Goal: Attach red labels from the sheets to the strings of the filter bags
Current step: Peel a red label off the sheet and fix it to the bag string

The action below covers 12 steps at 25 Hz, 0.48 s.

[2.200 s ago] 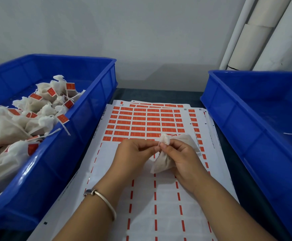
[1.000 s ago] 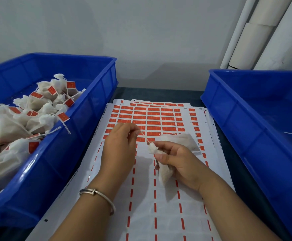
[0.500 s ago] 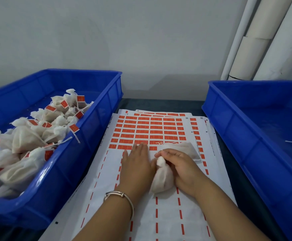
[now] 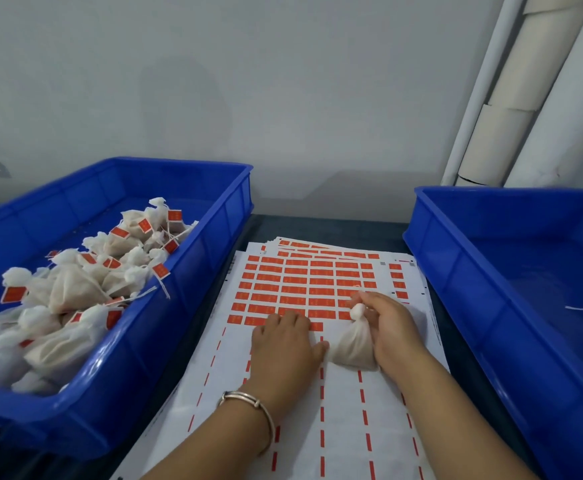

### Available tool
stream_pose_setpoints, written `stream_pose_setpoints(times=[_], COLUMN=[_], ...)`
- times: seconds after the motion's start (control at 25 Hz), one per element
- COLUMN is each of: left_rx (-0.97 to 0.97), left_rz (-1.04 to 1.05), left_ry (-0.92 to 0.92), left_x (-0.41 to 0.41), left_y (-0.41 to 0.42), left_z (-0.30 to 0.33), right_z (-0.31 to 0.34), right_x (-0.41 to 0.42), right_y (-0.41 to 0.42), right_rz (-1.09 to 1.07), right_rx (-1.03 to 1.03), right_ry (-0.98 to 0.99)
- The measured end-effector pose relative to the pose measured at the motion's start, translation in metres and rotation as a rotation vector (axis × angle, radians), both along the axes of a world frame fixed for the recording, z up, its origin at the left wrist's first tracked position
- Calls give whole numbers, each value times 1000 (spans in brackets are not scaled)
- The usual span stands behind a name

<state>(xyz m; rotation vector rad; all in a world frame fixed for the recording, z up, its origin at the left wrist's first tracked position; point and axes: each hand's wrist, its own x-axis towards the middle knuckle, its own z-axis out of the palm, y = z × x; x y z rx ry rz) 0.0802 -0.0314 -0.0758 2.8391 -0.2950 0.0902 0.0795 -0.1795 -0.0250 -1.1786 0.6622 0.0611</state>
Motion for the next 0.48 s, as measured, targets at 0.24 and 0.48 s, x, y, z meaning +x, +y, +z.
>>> stream_pose_setpoints(times=[0.24,0.48], left_rx=[-165,-102], left_rz=[-85,-109], left_ry=[133,102], left_x=[20,30], left_y=[2,2], left_z=[1,-7], right_z=[-25,-33], right_x=[-6,1], right_y=[-1,-5], right_rz=[97,189], right_rx=[-29,-94], right_ry=[-194,-238])
